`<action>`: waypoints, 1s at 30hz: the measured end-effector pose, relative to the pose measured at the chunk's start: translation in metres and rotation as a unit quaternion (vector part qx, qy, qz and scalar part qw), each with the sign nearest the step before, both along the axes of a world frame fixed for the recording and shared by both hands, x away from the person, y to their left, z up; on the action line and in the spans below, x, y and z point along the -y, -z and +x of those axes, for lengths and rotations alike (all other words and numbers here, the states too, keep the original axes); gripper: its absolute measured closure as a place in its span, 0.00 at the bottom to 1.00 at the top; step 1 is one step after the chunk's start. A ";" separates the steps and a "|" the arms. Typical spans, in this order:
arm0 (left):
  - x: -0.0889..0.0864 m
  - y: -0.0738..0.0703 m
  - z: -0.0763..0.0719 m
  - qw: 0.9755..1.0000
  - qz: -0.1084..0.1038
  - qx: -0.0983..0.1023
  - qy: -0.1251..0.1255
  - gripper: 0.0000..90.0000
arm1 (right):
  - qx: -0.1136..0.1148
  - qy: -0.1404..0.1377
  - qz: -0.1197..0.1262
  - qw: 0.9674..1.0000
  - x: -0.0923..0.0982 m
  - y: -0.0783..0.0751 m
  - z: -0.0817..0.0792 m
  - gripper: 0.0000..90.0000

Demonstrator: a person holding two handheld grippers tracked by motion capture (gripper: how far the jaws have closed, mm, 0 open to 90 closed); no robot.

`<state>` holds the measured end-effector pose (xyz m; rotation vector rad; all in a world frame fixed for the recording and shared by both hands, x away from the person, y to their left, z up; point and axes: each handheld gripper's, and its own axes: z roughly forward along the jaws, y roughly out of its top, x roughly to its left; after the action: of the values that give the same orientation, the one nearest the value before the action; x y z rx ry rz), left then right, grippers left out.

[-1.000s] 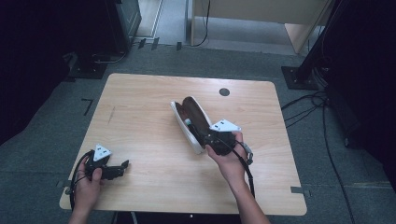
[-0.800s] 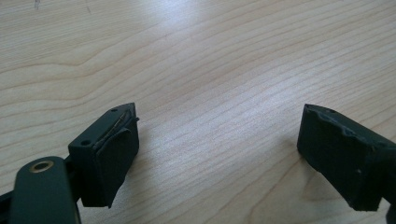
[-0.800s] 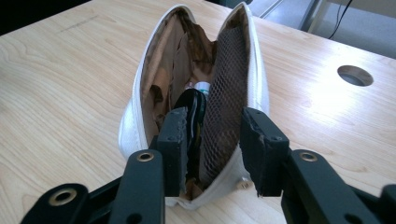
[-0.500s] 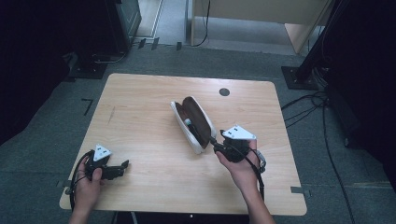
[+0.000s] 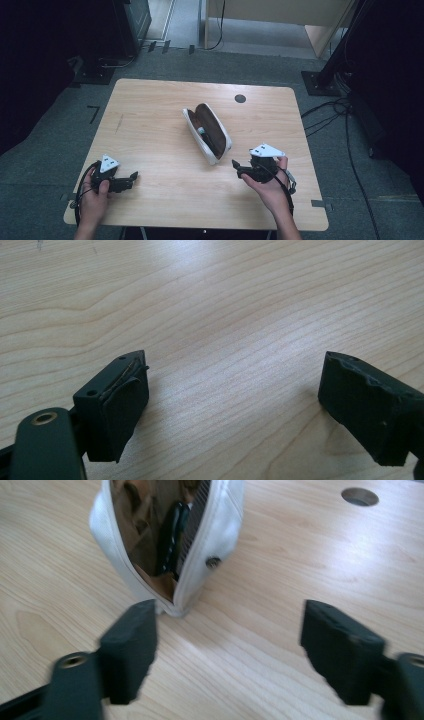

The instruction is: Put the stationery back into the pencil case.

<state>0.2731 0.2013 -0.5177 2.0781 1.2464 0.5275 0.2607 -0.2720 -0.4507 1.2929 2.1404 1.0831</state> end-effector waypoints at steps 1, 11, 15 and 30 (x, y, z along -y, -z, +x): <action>0.000 0.000 0.000 1.000 0.000 0.000 0.000 0.14 | 0.000 0.000 -0.006 1.000 0.002 0.002 -0.001 0.14; 0.000 0.000 0.000 1.000 0.000 0.000 0.000 0.14 | -0.003 0.030 0.000 1.000 0.029 0.017 -0.014 0.00; 0.000 0.000 0.000 1.000 0.000 0.000 0.000 0.14 | -0.007 0.046 -0.015 0.999 0.041 0.024 -0.020 0.00; 0.000 0.000 0.000 1.000 0.001 0.000 0.001 0.14 | -0.039 0.104 -0.016 0.994 0.093 0.057 -0.039 0.00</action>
<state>0.2730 0.2014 -0.5176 2.0802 1.2451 0.5283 0.2222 -0.3651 -0.5074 1.5274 2.0148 0.9238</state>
